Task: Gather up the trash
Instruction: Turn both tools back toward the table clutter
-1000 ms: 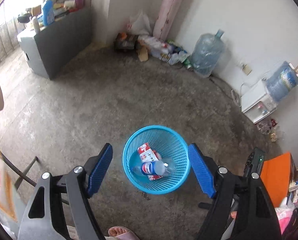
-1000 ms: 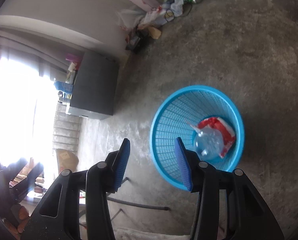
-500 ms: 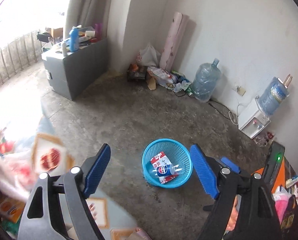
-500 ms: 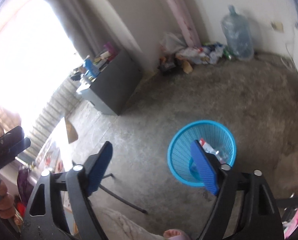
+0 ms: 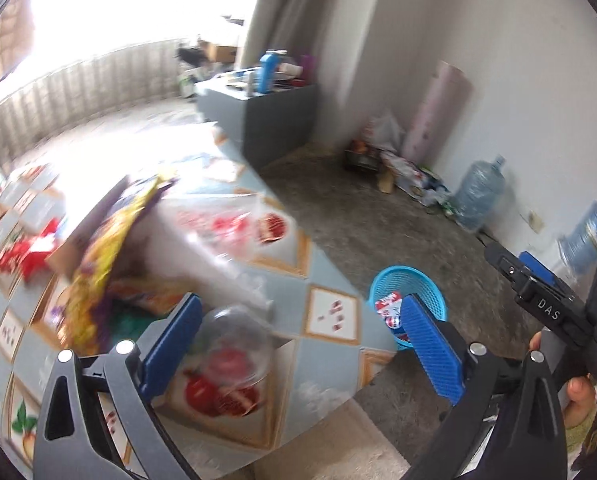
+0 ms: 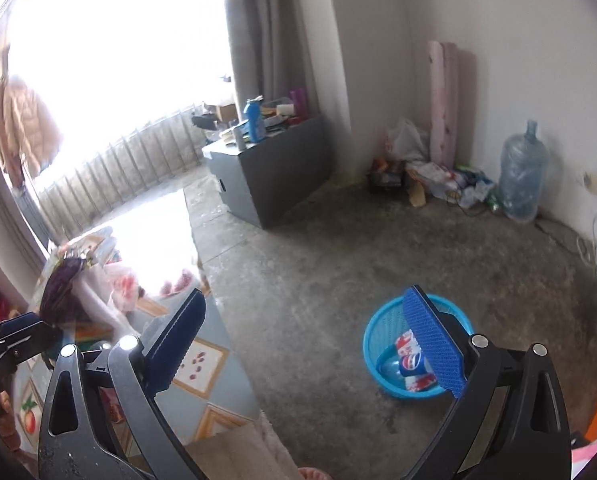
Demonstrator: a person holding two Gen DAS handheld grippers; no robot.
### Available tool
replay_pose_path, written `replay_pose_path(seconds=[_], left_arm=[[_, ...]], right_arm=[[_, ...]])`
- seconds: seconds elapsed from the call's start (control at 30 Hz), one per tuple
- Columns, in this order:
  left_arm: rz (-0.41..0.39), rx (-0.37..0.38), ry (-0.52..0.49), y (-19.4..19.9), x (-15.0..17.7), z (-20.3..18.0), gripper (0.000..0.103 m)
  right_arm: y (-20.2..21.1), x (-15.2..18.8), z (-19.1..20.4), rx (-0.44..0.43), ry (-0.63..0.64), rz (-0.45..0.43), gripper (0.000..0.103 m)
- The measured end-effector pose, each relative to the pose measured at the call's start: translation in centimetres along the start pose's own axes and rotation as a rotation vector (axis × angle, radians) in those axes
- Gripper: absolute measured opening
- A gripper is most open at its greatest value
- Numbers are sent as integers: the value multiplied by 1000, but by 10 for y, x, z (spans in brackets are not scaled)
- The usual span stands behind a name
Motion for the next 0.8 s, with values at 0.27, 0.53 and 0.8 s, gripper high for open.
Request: replay_pose_path(seconds=[0.27, 0.53, 0.8], left_arm=[[-14, -90, 197, 26, 21, 86, 97], [-35, -80, 314, 37, 39, 142, 97], [-153, -70, 203, 36, 33, 147, 97]], right_arm=[[-11, 5, 43, 38, 207, 7, 95], [-4, 2, 72, -193, 156, -1, 95], [-7, 0, 93, -293, 105, 0, 95]])
Point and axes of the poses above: each gripper's, at about its wrist camera, not at the fingertips, and y roughly against the way its jaws point, z to its left, x to its underside, the point moved 2 cm from there along -y, roughly the way its jaws point, and after that the axes turned 7 degrees about -x, right-handed, at the moved point
